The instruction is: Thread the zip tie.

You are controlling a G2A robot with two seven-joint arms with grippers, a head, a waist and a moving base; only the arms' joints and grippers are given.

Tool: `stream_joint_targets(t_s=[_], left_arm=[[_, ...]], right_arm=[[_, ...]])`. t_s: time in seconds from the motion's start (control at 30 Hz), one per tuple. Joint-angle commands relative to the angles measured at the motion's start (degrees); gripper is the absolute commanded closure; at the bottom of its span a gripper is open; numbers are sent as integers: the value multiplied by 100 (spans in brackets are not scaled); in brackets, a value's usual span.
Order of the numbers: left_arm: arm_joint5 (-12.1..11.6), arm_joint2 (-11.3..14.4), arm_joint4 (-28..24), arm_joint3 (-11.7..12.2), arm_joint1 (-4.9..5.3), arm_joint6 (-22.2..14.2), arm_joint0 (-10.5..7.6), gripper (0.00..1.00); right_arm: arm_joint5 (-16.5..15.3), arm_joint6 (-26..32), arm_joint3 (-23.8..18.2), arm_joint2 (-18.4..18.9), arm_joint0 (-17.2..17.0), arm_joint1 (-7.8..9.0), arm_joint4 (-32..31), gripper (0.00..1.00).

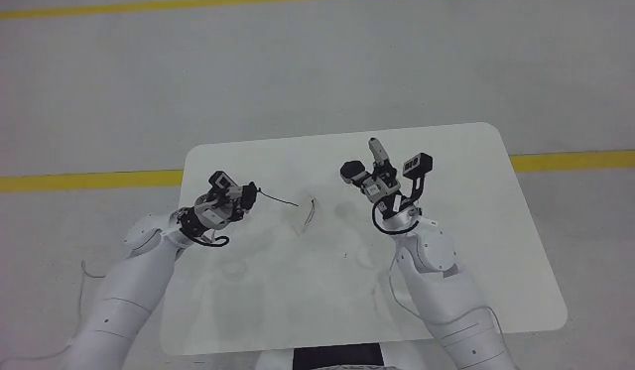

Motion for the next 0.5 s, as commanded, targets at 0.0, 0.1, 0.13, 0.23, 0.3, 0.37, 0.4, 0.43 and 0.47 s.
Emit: stream_joint_targets(t_s=[0.0, 0.1, 0.13, 0.23, 0.3, 0.37, 0.4, 0.43, 0.47], left_arm=[[44, -45, 38, -134, 16, 28, 49, 100], [118, -88, 85, -285, 33, 88, 94, 100], [145, -91, 110, -319, 37, 100, 94, 100], [212, -97, 169, -421, 46, 107, 84, 100], [229, -107, 79, -454, 43, 53, 83, 100], [263, -108, 13, -425, 40, 40, 79, 100], [263, -108, 13, -425, 40, 40, 79, 100], [263, -108, 13, -425, 40, 40, 79, 100], [263, -108, 13, -425, 40, 40, 79, 100]], right_arm=[[-12, -36, -37, 58, -21, 13, -25, 0], [-40, -115, -104, 131, -52, 29, -29, 0], [-62, -152, -122, 151, -63, 33, -42, 0], [-103, -234, -173, 189, -107, 43, -42, 0], [-120, -243, -189, 200, -125, 52, -84, 0], [-120, -243, -189, 200, -125, 52, -84, 0], [-120, -243, -189, 200, -125, 52, -84, 0], [-120, -243, -189, 200, -125, 52, -84, 0], [-120, -243, -189, 200, -125, 52, -84, 0]])
